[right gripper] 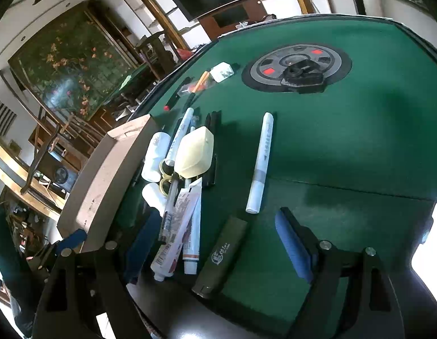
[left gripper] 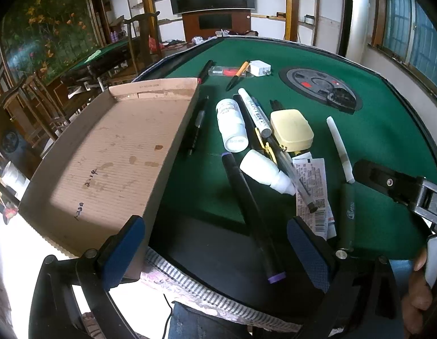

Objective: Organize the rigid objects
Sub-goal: 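Move both tools over the markers lying beside the tray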

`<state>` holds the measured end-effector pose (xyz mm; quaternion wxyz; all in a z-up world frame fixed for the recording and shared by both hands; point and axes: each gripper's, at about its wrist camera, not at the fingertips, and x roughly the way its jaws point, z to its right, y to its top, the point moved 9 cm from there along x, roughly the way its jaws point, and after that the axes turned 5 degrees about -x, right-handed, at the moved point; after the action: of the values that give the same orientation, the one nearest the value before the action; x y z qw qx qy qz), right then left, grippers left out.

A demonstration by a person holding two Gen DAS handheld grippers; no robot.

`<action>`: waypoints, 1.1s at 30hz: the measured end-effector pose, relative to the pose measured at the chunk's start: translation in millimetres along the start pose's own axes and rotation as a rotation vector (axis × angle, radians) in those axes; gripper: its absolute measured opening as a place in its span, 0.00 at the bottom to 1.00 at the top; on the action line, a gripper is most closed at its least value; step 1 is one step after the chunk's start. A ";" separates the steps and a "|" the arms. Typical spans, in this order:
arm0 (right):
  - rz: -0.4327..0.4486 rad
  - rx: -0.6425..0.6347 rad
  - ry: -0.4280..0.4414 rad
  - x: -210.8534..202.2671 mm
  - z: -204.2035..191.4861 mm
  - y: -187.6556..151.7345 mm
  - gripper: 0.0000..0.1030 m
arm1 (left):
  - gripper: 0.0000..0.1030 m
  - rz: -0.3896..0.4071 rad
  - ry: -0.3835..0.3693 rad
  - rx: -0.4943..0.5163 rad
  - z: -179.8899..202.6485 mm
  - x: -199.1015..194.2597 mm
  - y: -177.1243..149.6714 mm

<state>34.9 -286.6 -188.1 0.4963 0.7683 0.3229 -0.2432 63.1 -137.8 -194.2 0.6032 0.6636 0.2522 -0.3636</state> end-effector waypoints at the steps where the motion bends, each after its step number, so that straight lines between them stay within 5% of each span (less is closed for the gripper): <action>1: -0.001 0.000 0.000 0.4 0.1 -0.5 0.81 | 0.99 -0.002 -0.001 -0.001 0.5 0.9 0.2; 33: 0.023 0.021 0.020 -9.3 2.0 6.0 0.81 | 0.94 -0.006 0.000 0.010 6.3 -6.9 2.0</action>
<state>33.0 -292.6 -178.9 0.4879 0.7794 0.3165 -0.2330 59.4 -143.5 -187.6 0.5987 0.6657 0.2526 -0.3668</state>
